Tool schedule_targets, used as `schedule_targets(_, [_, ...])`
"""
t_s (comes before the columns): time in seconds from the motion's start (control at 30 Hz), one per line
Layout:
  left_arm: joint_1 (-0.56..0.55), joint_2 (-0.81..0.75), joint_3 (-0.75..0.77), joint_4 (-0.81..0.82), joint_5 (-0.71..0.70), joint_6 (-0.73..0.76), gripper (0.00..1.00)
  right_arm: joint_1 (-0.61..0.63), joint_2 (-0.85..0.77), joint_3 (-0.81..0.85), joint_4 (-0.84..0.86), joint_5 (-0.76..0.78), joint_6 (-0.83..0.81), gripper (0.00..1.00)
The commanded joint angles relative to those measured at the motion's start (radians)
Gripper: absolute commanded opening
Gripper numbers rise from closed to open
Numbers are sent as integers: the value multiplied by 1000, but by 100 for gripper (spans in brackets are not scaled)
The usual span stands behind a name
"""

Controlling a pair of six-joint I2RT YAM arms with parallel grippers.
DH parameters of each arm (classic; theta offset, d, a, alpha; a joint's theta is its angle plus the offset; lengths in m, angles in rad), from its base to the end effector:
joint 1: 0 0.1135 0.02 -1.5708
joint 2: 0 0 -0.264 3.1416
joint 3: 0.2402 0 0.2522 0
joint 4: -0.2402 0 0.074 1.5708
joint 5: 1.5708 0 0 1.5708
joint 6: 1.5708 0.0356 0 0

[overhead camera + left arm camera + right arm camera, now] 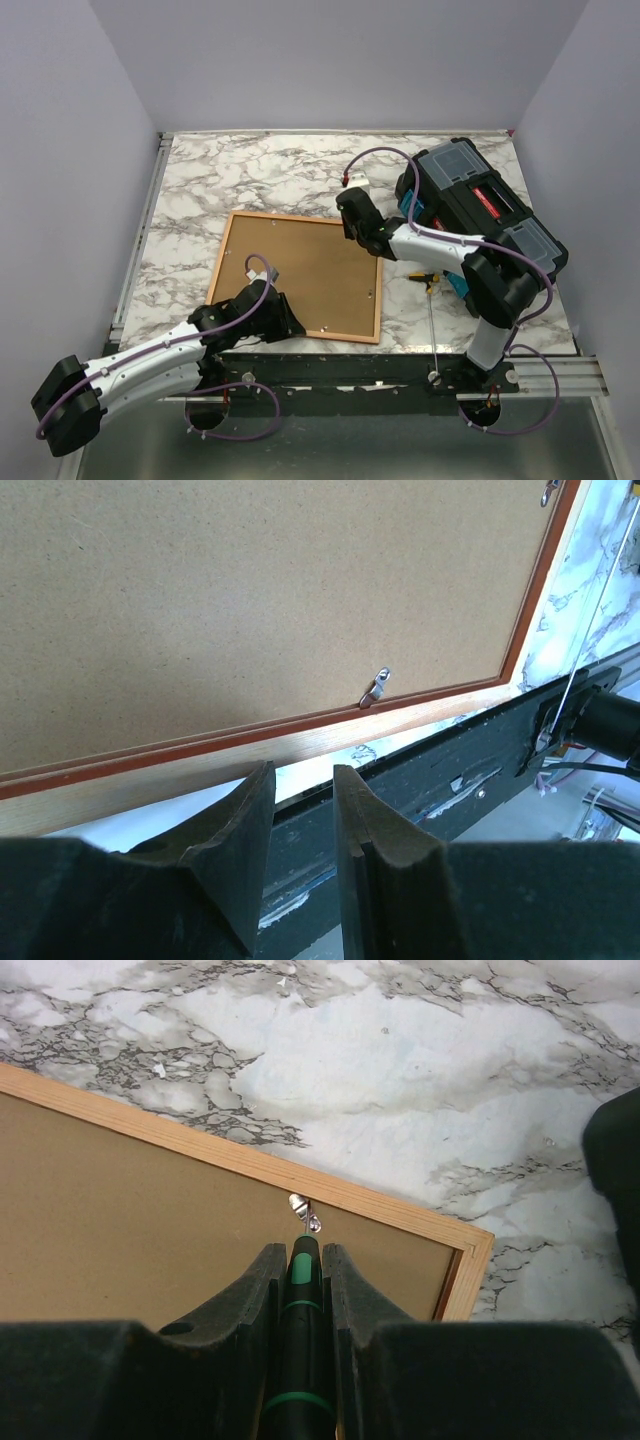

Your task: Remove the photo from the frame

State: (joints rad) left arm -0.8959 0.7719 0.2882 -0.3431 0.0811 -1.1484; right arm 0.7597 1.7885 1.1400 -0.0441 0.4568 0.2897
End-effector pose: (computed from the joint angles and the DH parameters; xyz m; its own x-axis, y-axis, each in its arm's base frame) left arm 0.0913 -0.1187 0.1563 -0.9295 -0.2934 -0.2233 -0.0862 0.7617 -0.6421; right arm 0.2936 0.2572 0.2035 -0.5499 -0.1688 -0.8180 -0.2242 0.9733 -0.0501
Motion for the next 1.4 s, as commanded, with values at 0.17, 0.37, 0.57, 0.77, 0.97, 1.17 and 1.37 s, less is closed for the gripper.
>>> schedule_targets(0.17, [4,17,4,-36,-46,29,32,-2,-2,-14,26,-128,-20,1])
schedule_targets(0.37, [6,27,12,-34,-46,35,32,-3,-31,-19,-11,-134,-2,1])
schedule_targets(0.57, [6,-10,46,-76,-47,38,36,-2,-116,24,-80,-116,-2,1])
schedule_targets(0.77, [24,-112,114,-202,-81,-22,74,-2,-253,24,-183,-110,21,1])
schedule_targets(0.97, [47,-112,176,-371,-11,-270,92,-2,-409,-67,-226,-116,40,1])
schedule_targets(1.17, [54,-64,201,-521,-5,-475,92,-3,-522,-136,-235,-154,67,1])
schedule_targets(1.37, [128,-26,197,-503,-57,-495,92,-2,-566,-173,-239,-182,81,1])
